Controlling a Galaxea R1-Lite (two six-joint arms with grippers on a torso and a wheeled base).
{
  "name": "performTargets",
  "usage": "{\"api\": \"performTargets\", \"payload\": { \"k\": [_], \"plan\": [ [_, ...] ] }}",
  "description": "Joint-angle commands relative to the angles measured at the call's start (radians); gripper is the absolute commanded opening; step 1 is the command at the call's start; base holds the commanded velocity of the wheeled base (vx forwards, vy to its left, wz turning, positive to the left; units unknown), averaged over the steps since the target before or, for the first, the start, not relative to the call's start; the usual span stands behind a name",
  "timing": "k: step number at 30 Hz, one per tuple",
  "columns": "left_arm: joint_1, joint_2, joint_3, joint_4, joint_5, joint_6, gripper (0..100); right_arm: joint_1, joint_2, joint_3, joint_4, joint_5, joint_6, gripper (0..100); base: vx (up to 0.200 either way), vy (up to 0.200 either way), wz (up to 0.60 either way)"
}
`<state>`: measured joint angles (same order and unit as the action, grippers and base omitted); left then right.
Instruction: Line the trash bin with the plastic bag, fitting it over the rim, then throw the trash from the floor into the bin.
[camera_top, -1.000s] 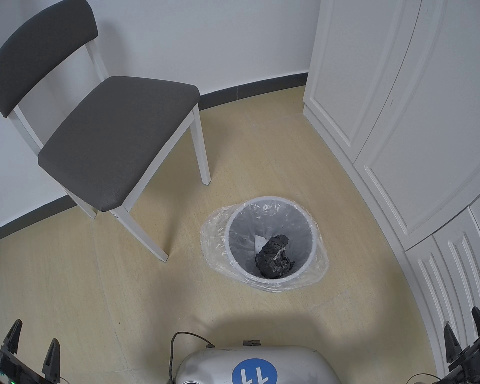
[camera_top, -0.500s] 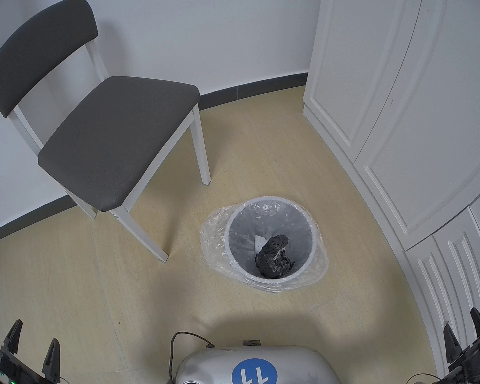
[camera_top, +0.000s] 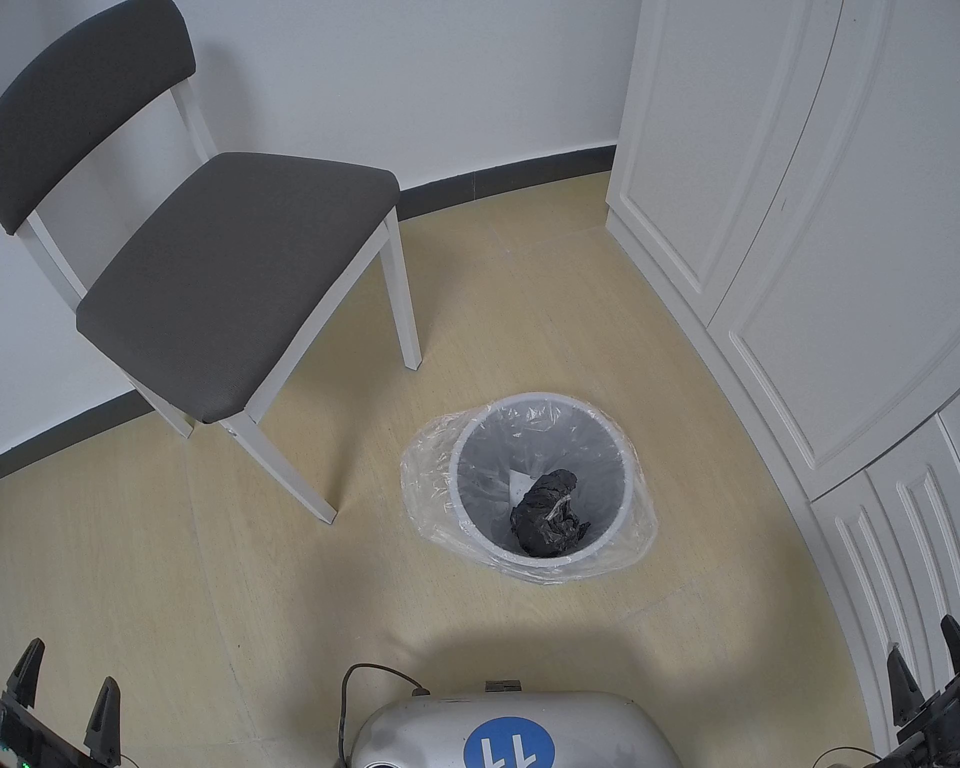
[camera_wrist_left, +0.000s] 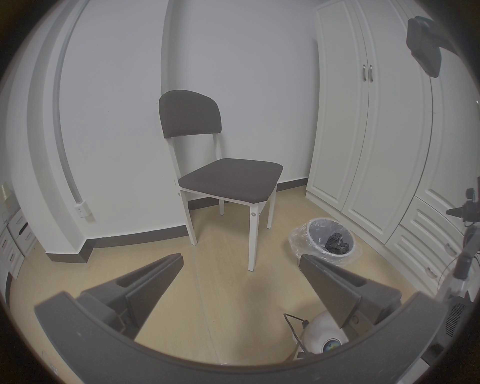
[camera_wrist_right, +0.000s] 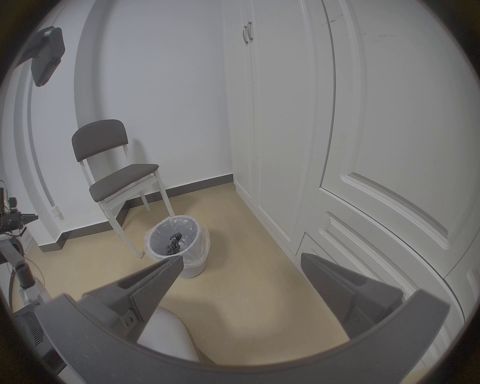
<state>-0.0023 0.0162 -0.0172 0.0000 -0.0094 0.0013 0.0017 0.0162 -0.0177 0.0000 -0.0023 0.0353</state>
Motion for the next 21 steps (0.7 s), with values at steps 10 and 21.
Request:
{"api": "performTargets", "payload": {
  "k": [10,21],
  "plan": [
    [-0.001,-0.016,0.017,0.0,0.0,0.0,100,0.001,-0.016,0.016,0.0,-0.001,0.001,100,0.0,0.0,0.0],
    [-0.001,-0.016,0.017,0.0,0.0,0.0,100,0.001,-0.016,0.016,0.0,-0.001,0.001,100,0.0,0.0,0.0]
  ]
}}
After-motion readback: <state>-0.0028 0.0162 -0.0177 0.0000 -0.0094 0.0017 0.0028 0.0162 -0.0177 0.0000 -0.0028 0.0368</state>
